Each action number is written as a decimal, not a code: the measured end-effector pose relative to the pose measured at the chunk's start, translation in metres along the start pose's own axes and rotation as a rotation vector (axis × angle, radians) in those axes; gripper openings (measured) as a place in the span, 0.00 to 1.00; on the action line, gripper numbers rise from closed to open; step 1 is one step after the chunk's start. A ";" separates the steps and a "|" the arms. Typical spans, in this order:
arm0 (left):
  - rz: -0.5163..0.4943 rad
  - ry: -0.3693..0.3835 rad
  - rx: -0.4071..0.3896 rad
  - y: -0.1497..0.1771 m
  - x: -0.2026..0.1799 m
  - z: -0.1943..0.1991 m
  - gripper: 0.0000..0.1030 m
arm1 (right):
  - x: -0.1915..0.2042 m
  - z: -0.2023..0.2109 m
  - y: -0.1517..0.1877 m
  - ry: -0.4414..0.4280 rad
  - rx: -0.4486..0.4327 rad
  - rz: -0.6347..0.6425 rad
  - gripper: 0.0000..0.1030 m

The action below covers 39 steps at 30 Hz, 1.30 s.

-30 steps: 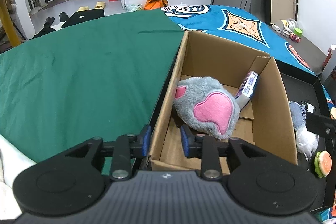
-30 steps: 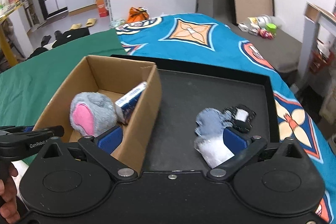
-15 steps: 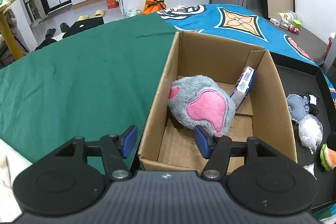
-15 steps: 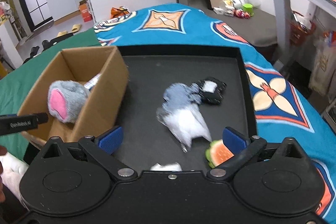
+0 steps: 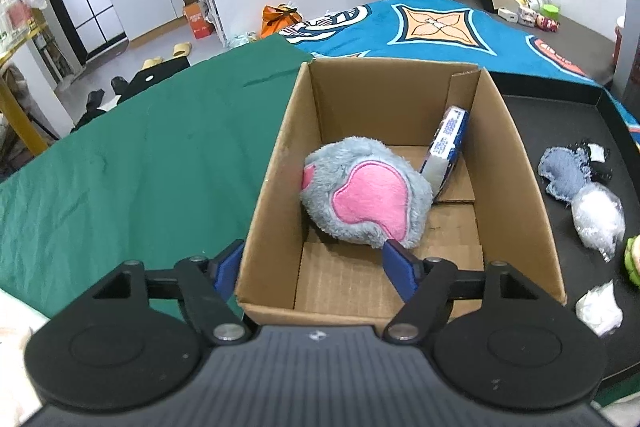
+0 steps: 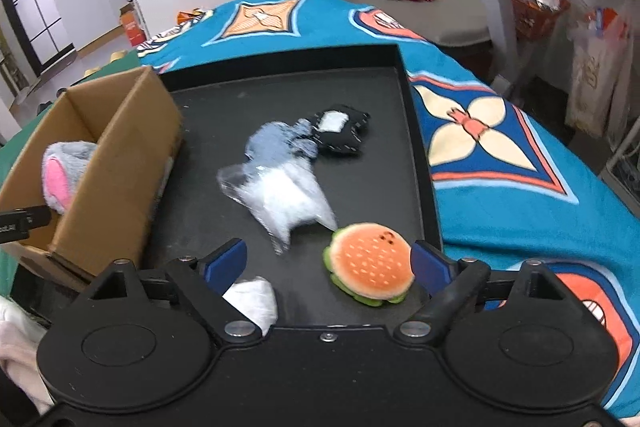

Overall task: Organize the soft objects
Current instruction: 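Return the right gripper to the tray and grasp the burger plush, then carry the burger plush with the right gripper into the box and release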

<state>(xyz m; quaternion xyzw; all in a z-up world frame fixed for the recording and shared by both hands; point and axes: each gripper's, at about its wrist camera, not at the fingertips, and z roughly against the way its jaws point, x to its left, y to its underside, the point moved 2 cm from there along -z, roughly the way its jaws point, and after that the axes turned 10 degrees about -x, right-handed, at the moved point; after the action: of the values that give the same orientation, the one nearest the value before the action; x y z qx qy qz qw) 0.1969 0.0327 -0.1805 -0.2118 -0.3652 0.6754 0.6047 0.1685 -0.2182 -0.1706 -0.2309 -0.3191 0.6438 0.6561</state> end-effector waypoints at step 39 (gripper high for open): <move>-0.007 -0.005 -0.013 0.000 0.004 0.000 0.73 | -0.008 -0.001 -0.005 0.006 0.023 -0.107 0.47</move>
<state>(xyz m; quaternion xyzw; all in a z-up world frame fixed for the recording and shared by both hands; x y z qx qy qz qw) 0.1958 0.0360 -0.1798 -0.2127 -0.3719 0.6714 0.6047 0.1732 -0.2262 -0.1686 -0.2082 -0.3216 0.6106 0.6931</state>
